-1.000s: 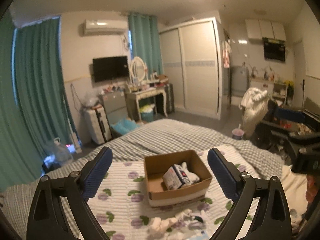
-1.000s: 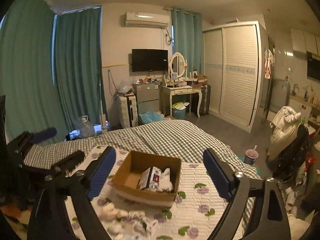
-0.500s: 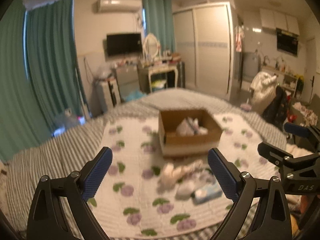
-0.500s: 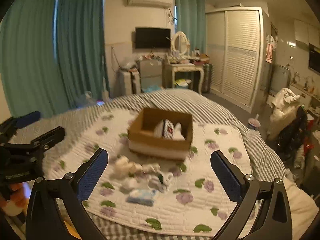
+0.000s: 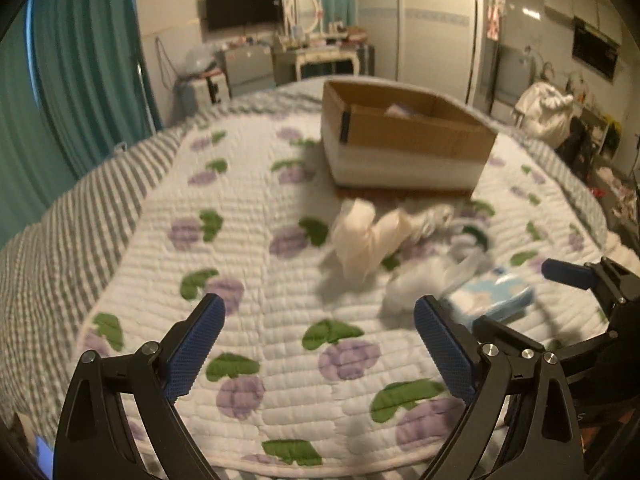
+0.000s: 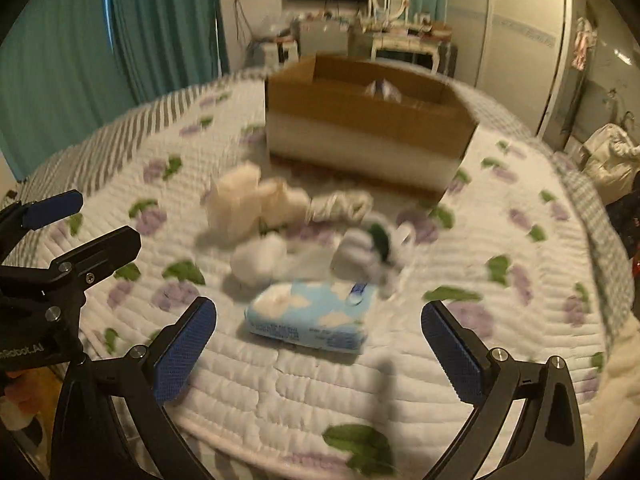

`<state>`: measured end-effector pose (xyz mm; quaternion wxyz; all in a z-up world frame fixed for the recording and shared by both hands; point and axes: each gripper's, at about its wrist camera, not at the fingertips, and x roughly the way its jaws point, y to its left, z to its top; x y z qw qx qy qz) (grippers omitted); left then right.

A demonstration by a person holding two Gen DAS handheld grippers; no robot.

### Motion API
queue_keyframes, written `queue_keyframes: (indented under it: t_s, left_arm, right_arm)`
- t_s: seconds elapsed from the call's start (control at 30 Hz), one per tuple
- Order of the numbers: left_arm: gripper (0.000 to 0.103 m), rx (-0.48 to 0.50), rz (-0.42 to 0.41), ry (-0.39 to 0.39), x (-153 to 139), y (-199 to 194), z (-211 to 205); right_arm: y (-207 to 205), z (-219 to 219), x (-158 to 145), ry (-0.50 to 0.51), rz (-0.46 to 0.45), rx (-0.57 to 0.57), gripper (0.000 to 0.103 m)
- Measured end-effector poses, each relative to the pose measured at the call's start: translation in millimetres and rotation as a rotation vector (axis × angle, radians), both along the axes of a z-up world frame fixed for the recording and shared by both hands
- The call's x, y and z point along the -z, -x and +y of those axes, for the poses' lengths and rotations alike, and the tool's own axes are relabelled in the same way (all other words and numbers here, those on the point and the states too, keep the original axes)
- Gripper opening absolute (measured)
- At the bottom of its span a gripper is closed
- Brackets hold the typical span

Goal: Organize soft objects
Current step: 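Grasp the light-blue tissue pack with the right tool, then grasp the white fuzzy item with the left tool while the right tool holds the tissue pack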

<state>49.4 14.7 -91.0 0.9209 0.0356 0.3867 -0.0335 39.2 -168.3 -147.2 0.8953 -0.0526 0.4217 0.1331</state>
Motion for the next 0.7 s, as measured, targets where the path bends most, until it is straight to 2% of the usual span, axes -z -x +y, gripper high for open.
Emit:
queue_keyframes:
  t_s: [0.2,0.23,0.3,0.43,0.7]
  left_arm:
    - [0.096,-0.004,0.058,0.018,20,-13,4]
    - [0.096,-0.003,0.065,0.021,21,-14,4]
    - [0.096,0.0,0.075,0.025,23,-15,4]
    - [0.096,0.023,0.104,0.053,24,-17,-4]
    - [0.095,0.109,0.181,0.093,36,-30,-45]
  right_arm:
    - [-15,5,26,0.002,0.05,-0.016,0.101]
    - [-16,6,28,0.013,0.051,-0.018,0.099]
    - [-19,9,31,0.041,0.055,-0.023,0.082]
    - [-19,-3,22,-0.015,0.051,-0.011,0.082]
    - [-25,-50,-4,-0.045,-0.018,0.085,0.082]
